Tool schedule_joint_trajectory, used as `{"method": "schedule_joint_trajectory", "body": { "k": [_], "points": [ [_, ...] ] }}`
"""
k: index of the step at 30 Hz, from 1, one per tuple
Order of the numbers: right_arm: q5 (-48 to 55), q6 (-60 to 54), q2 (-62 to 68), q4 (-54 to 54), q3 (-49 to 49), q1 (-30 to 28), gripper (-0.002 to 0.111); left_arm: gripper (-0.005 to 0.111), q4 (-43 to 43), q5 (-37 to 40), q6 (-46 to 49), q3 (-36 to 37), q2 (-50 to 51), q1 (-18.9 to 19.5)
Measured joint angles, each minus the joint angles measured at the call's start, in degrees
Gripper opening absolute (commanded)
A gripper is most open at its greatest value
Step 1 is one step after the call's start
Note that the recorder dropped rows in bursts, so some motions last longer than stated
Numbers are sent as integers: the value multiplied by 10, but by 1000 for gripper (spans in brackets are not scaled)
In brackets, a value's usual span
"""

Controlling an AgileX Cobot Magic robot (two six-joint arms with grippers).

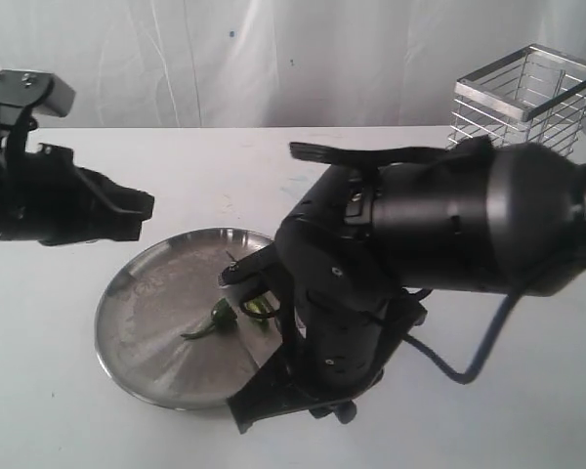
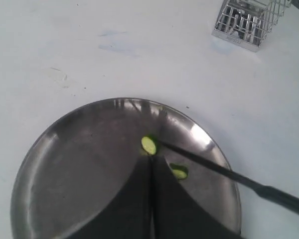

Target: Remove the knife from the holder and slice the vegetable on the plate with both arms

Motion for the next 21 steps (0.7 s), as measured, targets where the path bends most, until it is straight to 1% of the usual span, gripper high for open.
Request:
{"method": "schedule_joint_trajectory", "body": {
  "k": [5,12,16,21],
  "points": [
    [1,0,-59,-4,53,7,0,0,5,-44,0,81,-117,0],
    [-6,3,-160,-17,163,17,0,0,28,-121,0,153,-261,0],
    [-23,27,-212,-43,225,17,0,0,32,-178,5,172,-294,0],
    [-56,73,-266,-84,260,17,0,0,33,-264,6,196,-286,0]
  ]
}}
